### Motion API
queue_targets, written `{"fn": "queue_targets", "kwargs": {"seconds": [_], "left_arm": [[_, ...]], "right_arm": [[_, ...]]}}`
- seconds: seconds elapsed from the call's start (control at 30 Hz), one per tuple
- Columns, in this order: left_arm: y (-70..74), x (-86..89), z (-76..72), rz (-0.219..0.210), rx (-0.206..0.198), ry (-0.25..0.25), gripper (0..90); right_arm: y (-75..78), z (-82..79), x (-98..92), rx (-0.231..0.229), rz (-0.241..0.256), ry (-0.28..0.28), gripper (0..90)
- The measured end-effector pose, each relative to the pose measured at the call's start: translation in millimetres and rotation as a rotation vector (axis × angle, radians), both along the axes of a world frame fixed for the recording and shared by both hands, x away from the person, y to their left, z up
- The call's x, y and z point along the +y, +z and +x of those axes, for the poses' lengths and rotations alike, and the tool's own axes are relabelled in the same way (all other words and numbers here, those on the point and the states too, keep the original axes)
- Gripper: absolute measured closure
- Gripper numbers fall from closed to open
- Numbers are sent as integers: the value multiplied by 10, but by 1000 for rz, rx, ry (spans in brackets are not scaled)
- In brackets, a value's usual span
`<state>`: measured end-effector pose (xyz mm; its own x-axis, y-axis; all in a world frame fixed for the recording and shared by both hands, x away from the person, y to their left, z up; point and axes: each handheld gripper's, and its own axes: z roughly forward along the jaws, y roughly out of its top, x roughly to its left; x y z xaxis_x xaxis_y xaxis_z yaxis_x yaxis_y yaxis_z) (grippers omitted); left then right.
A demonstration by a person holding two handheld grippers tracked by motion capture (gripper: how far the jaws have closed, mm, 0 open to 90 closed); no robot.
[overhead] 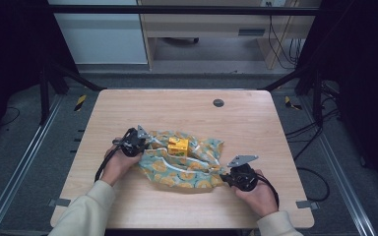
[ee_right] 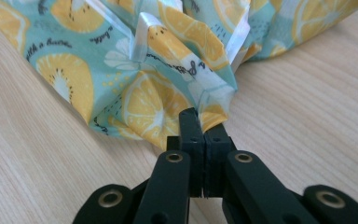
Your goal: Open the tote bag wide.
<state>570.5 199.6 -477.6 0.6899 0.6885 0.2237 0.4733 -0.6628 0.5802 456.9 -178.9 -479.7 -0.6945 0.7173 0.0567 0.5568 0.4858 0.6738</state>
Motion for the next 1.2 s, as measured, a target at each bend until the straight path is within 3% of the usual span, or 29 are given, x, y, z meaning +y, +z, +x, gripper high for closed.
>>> {"fn": "queue_targets", "kwargs": {"seconds": [0.1,0.3,0.5,0.57,0.77,0.97,1.0,1.2], "left_arm": [[57,8,-26,-20,-25,4,761],[205,3,-92,-43,-62,14,597],[320,-20,-148,-56,-91,-1,465],[408,-20,-163,-74,-103,1,435],[594,-31,-199,-151,-114,-7,382],[749,-11,-245,-170,-108,-11,314],[784,8,-262,-188,-99,-1,299],[865,145,-336,-185,-91,7,220]], "right_arm": [[53,-2,16,-32,30,-2,767],[159,-27,40,-101,45,1,578],[240,-41,41,-143,51,7,421],[281,-39,41,-144,55,0,316],[344,-67,64,-158,63,-7,223],[456,-48,35,-157,65,-49,99],[484,-40,21,-159,64,-62,88],[645,16,-104,-180,66,-124,59]]}}
